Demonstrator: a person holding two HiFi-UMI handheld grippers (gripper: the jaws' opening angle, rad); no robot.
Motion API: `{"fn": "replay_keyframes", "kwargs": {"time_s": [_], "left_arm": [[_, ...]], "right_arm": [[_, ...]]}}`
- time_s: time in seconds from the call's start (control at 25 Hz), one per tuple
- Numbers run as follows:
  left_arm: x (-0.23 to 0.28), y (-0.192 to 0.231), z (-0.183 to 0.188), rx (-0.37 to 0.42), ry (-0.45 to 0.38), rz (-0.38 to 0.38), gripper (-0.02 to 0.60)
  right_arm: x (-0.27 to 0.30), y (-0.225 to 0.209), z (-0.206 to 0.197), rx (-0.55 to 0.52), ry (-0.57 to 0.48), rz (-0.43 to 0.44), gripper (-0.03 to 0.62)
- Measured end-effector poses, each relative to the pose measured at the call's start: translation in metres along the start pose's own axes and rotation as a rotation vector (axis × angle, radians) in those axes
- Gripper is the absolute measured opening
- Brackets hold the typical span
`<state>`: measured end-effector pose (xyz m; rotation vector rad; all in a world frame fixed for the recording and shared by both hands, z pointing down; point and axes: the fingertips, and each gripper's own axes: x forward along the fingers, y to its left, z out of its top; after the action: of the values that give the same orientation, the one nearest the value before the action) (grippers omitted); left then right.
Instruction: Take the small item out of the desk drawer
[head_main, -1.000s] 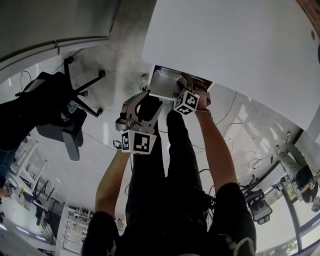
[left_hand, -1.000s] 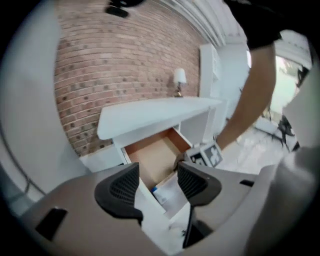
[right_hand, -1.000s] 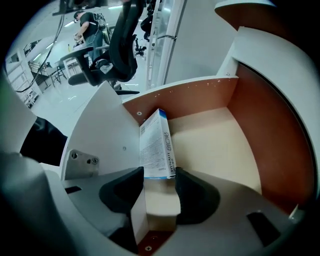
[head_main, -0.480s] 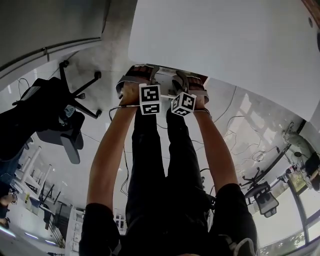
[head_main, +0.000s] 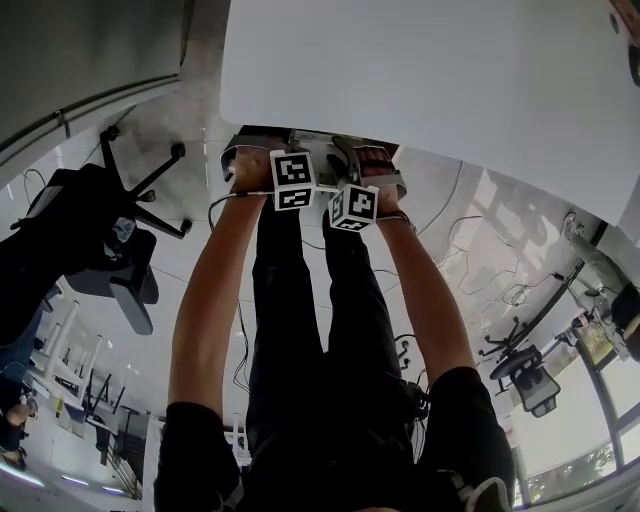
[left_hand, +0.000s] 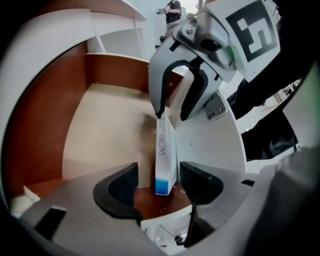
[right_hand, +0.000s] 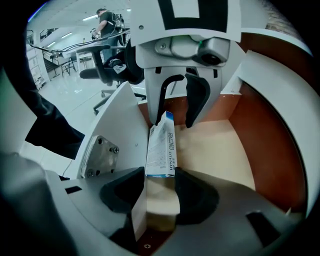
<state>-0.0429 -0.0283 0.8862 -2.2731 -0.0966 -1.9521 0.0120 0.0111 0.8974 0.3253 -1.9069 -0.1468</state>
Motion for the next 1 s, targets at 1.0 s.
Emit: {"fn": "replay_keyframes", "kwargs": {"time_s": [1.0], "left_arm": [[0.032,-0.012,-0.002,0.260,0.268,-0.024,0.140]], "right_arm": [[-0.003,-0.001,-0.003,0.034,-0.009,0.008,0.204]]}}
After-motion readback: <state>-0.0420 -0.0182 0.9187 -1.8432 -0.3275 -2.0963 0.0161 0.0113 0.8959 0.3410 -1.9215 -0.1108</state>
